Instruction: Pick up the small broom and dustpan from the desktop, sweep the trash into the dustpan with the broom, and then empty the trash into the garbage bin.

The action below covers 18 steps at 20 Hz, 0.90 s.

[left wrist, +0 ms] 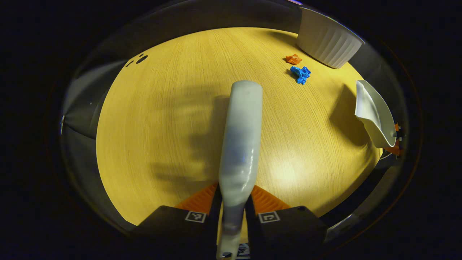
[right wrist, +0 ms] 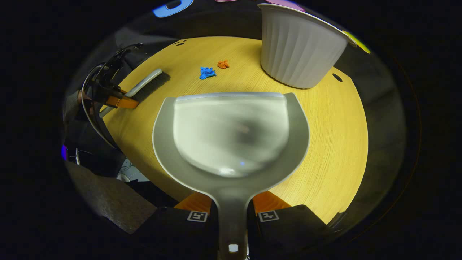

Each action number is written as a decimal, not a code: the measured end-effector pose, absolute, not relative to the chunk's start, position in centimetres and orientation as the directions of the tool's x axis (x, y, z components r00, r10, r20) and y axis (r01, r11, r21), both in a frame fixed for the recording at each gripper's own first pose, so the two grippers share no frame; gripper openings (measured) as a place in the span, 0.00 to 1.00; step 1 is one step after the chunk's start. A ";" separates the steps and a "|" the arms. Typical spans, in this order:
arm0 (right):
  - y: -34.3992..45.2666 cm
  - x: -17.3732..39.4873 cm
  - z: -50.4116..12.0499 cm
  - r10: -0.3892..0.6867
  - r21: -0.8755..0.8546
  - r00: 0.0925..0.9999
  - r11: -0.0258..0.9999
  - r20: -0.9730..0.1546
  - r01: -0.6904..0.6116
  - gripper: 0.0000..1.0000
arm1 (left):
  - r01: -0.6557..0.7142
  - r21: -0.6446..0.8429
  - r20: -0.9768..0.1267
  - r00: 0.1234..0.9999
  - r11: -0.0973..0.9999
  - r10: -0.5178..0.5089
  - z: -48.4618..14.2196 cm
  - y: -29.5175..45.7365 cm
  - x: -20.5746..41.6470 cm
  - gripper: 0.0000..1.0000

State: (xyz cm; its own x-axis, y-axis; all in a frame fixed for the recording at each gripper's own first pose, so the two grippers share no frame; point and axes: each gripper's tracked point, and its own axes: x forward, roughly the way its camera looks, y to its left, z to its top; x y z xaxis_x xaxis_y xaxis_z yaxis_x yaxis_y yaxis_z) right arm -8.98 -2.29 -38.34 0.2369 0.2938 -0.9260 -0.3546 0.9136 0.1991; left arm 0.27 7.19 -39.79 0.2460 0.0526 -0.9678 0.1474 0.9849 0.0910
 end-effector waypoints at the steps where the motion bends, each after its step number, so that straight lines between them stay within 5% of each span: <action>1: -2.2 -8.9 -38.2 0.293 0.198 0.221 0.907 -0.930 -0.371 0.36 | 0.141 0.132 -0.957 0.276 0.981 0.089 -38.9 7.7 0.9 0.30; 4: -2.1 -8.7 -37.6 0.265 0.183 0.143 0.886 -0.954 -0.426 0.40 | 0.129 0.179 -0.903 0.416 0.975 0.111 -36.1 7.0 5.6 0.25; 8: -1.2 -7.5 -37.1 0.258 0.185 0.082 0.849 -0.963 -0.495 0.36 | 0.160 0.205 -0.873 0.476 0.966 0.107 -34.6 5.1 12.0 0.25; 18: -1.2 -5.6 -38.8 0.205 0.150 0.044 0.834 -0.978 -0.532 0.40 | 0.350 0.233 -0.900 0.431 0.907 0.065 -37.3 -0.4 19.0 0.24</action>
